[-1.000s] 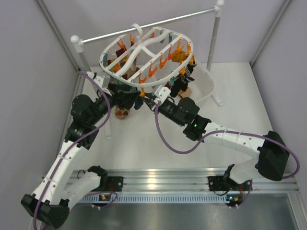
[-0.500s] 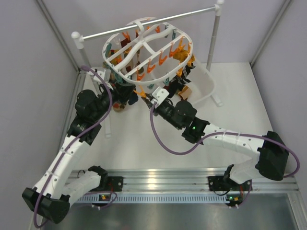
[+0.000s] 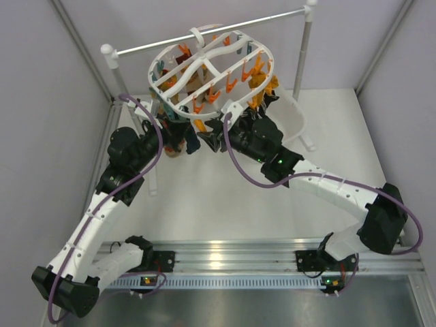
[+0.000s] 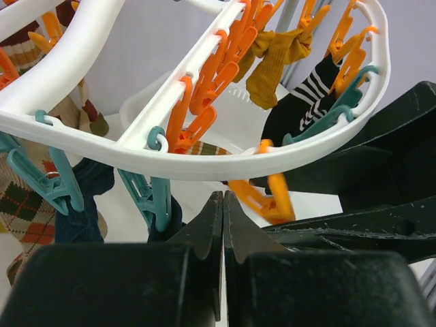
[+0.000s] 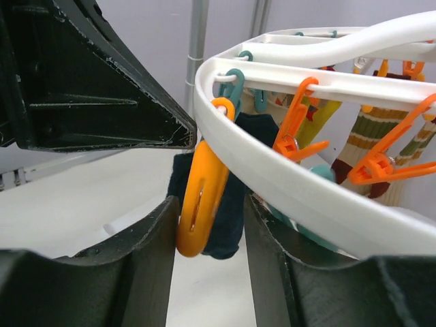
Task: Clip the socks to the hanger
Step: Open the clamp at the hanger.
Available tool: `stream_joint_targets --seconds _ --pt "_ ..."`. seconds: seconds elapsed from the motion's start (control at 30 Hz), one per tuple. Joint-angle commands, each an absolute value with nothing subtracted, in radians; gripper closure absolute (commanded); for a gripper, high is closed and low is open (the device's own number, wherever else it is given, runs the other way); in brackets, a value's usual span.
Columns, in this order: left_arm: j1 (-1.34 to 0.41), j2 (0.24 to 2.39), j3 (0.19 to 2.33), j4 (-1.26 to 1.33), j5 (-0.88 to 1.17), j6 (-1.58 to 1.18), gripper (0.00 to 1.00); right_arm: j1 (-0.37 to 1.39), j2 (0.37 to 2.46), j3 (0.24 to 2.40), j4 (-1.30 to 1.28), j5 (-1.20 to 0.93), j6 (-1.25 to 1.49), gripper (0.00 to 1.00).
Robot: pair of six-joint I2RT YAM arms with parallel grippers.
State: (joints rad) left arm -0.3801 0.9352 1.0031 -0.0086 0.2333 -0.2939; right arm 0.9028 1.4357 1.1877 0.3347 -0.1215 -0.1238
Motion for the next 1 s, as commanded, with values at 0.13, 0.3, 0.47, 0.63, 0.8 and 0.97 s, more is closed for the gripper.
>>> stream_joint_targets --seconds 0.13,0.3,0.47,0.63,0.8,0.97 --pt "-0.374 0.939 1.045 0.005 0.213 -0.278 1.0 0.881 1.509 1.27 0.35 -0.201 -0.064 0.58" --pt "-0.374 0.948 1.042 0.005 0.207 -0.273 1.0 0.868 1.552 1.299 0.374 -0.216 -0.064 0.6" --pt "-0.374 0.95 1.045 0.006 0.189 -0.275 1.0 0.861 1.565 1.31 0.388 -0.21 -0.046 0.6" --pt "-0.374 0.963 1.049 0.005 0.189 -0.281 1.0 0.861 1.572 1.315 0.41 -0.215 -0.034 0.6" --pt "-0.373 0.944 1.051 -0.029 0.137 -0.272 0.94 0.861 1.566 1.307 0.405 -0.199 -0.025 0.6" --pt "-0.37 0.887 1.035 -0.103 0.071 -0.281 0.74 0.861 1.543 1.281 0.399 -0.175 -0.018 0.61"
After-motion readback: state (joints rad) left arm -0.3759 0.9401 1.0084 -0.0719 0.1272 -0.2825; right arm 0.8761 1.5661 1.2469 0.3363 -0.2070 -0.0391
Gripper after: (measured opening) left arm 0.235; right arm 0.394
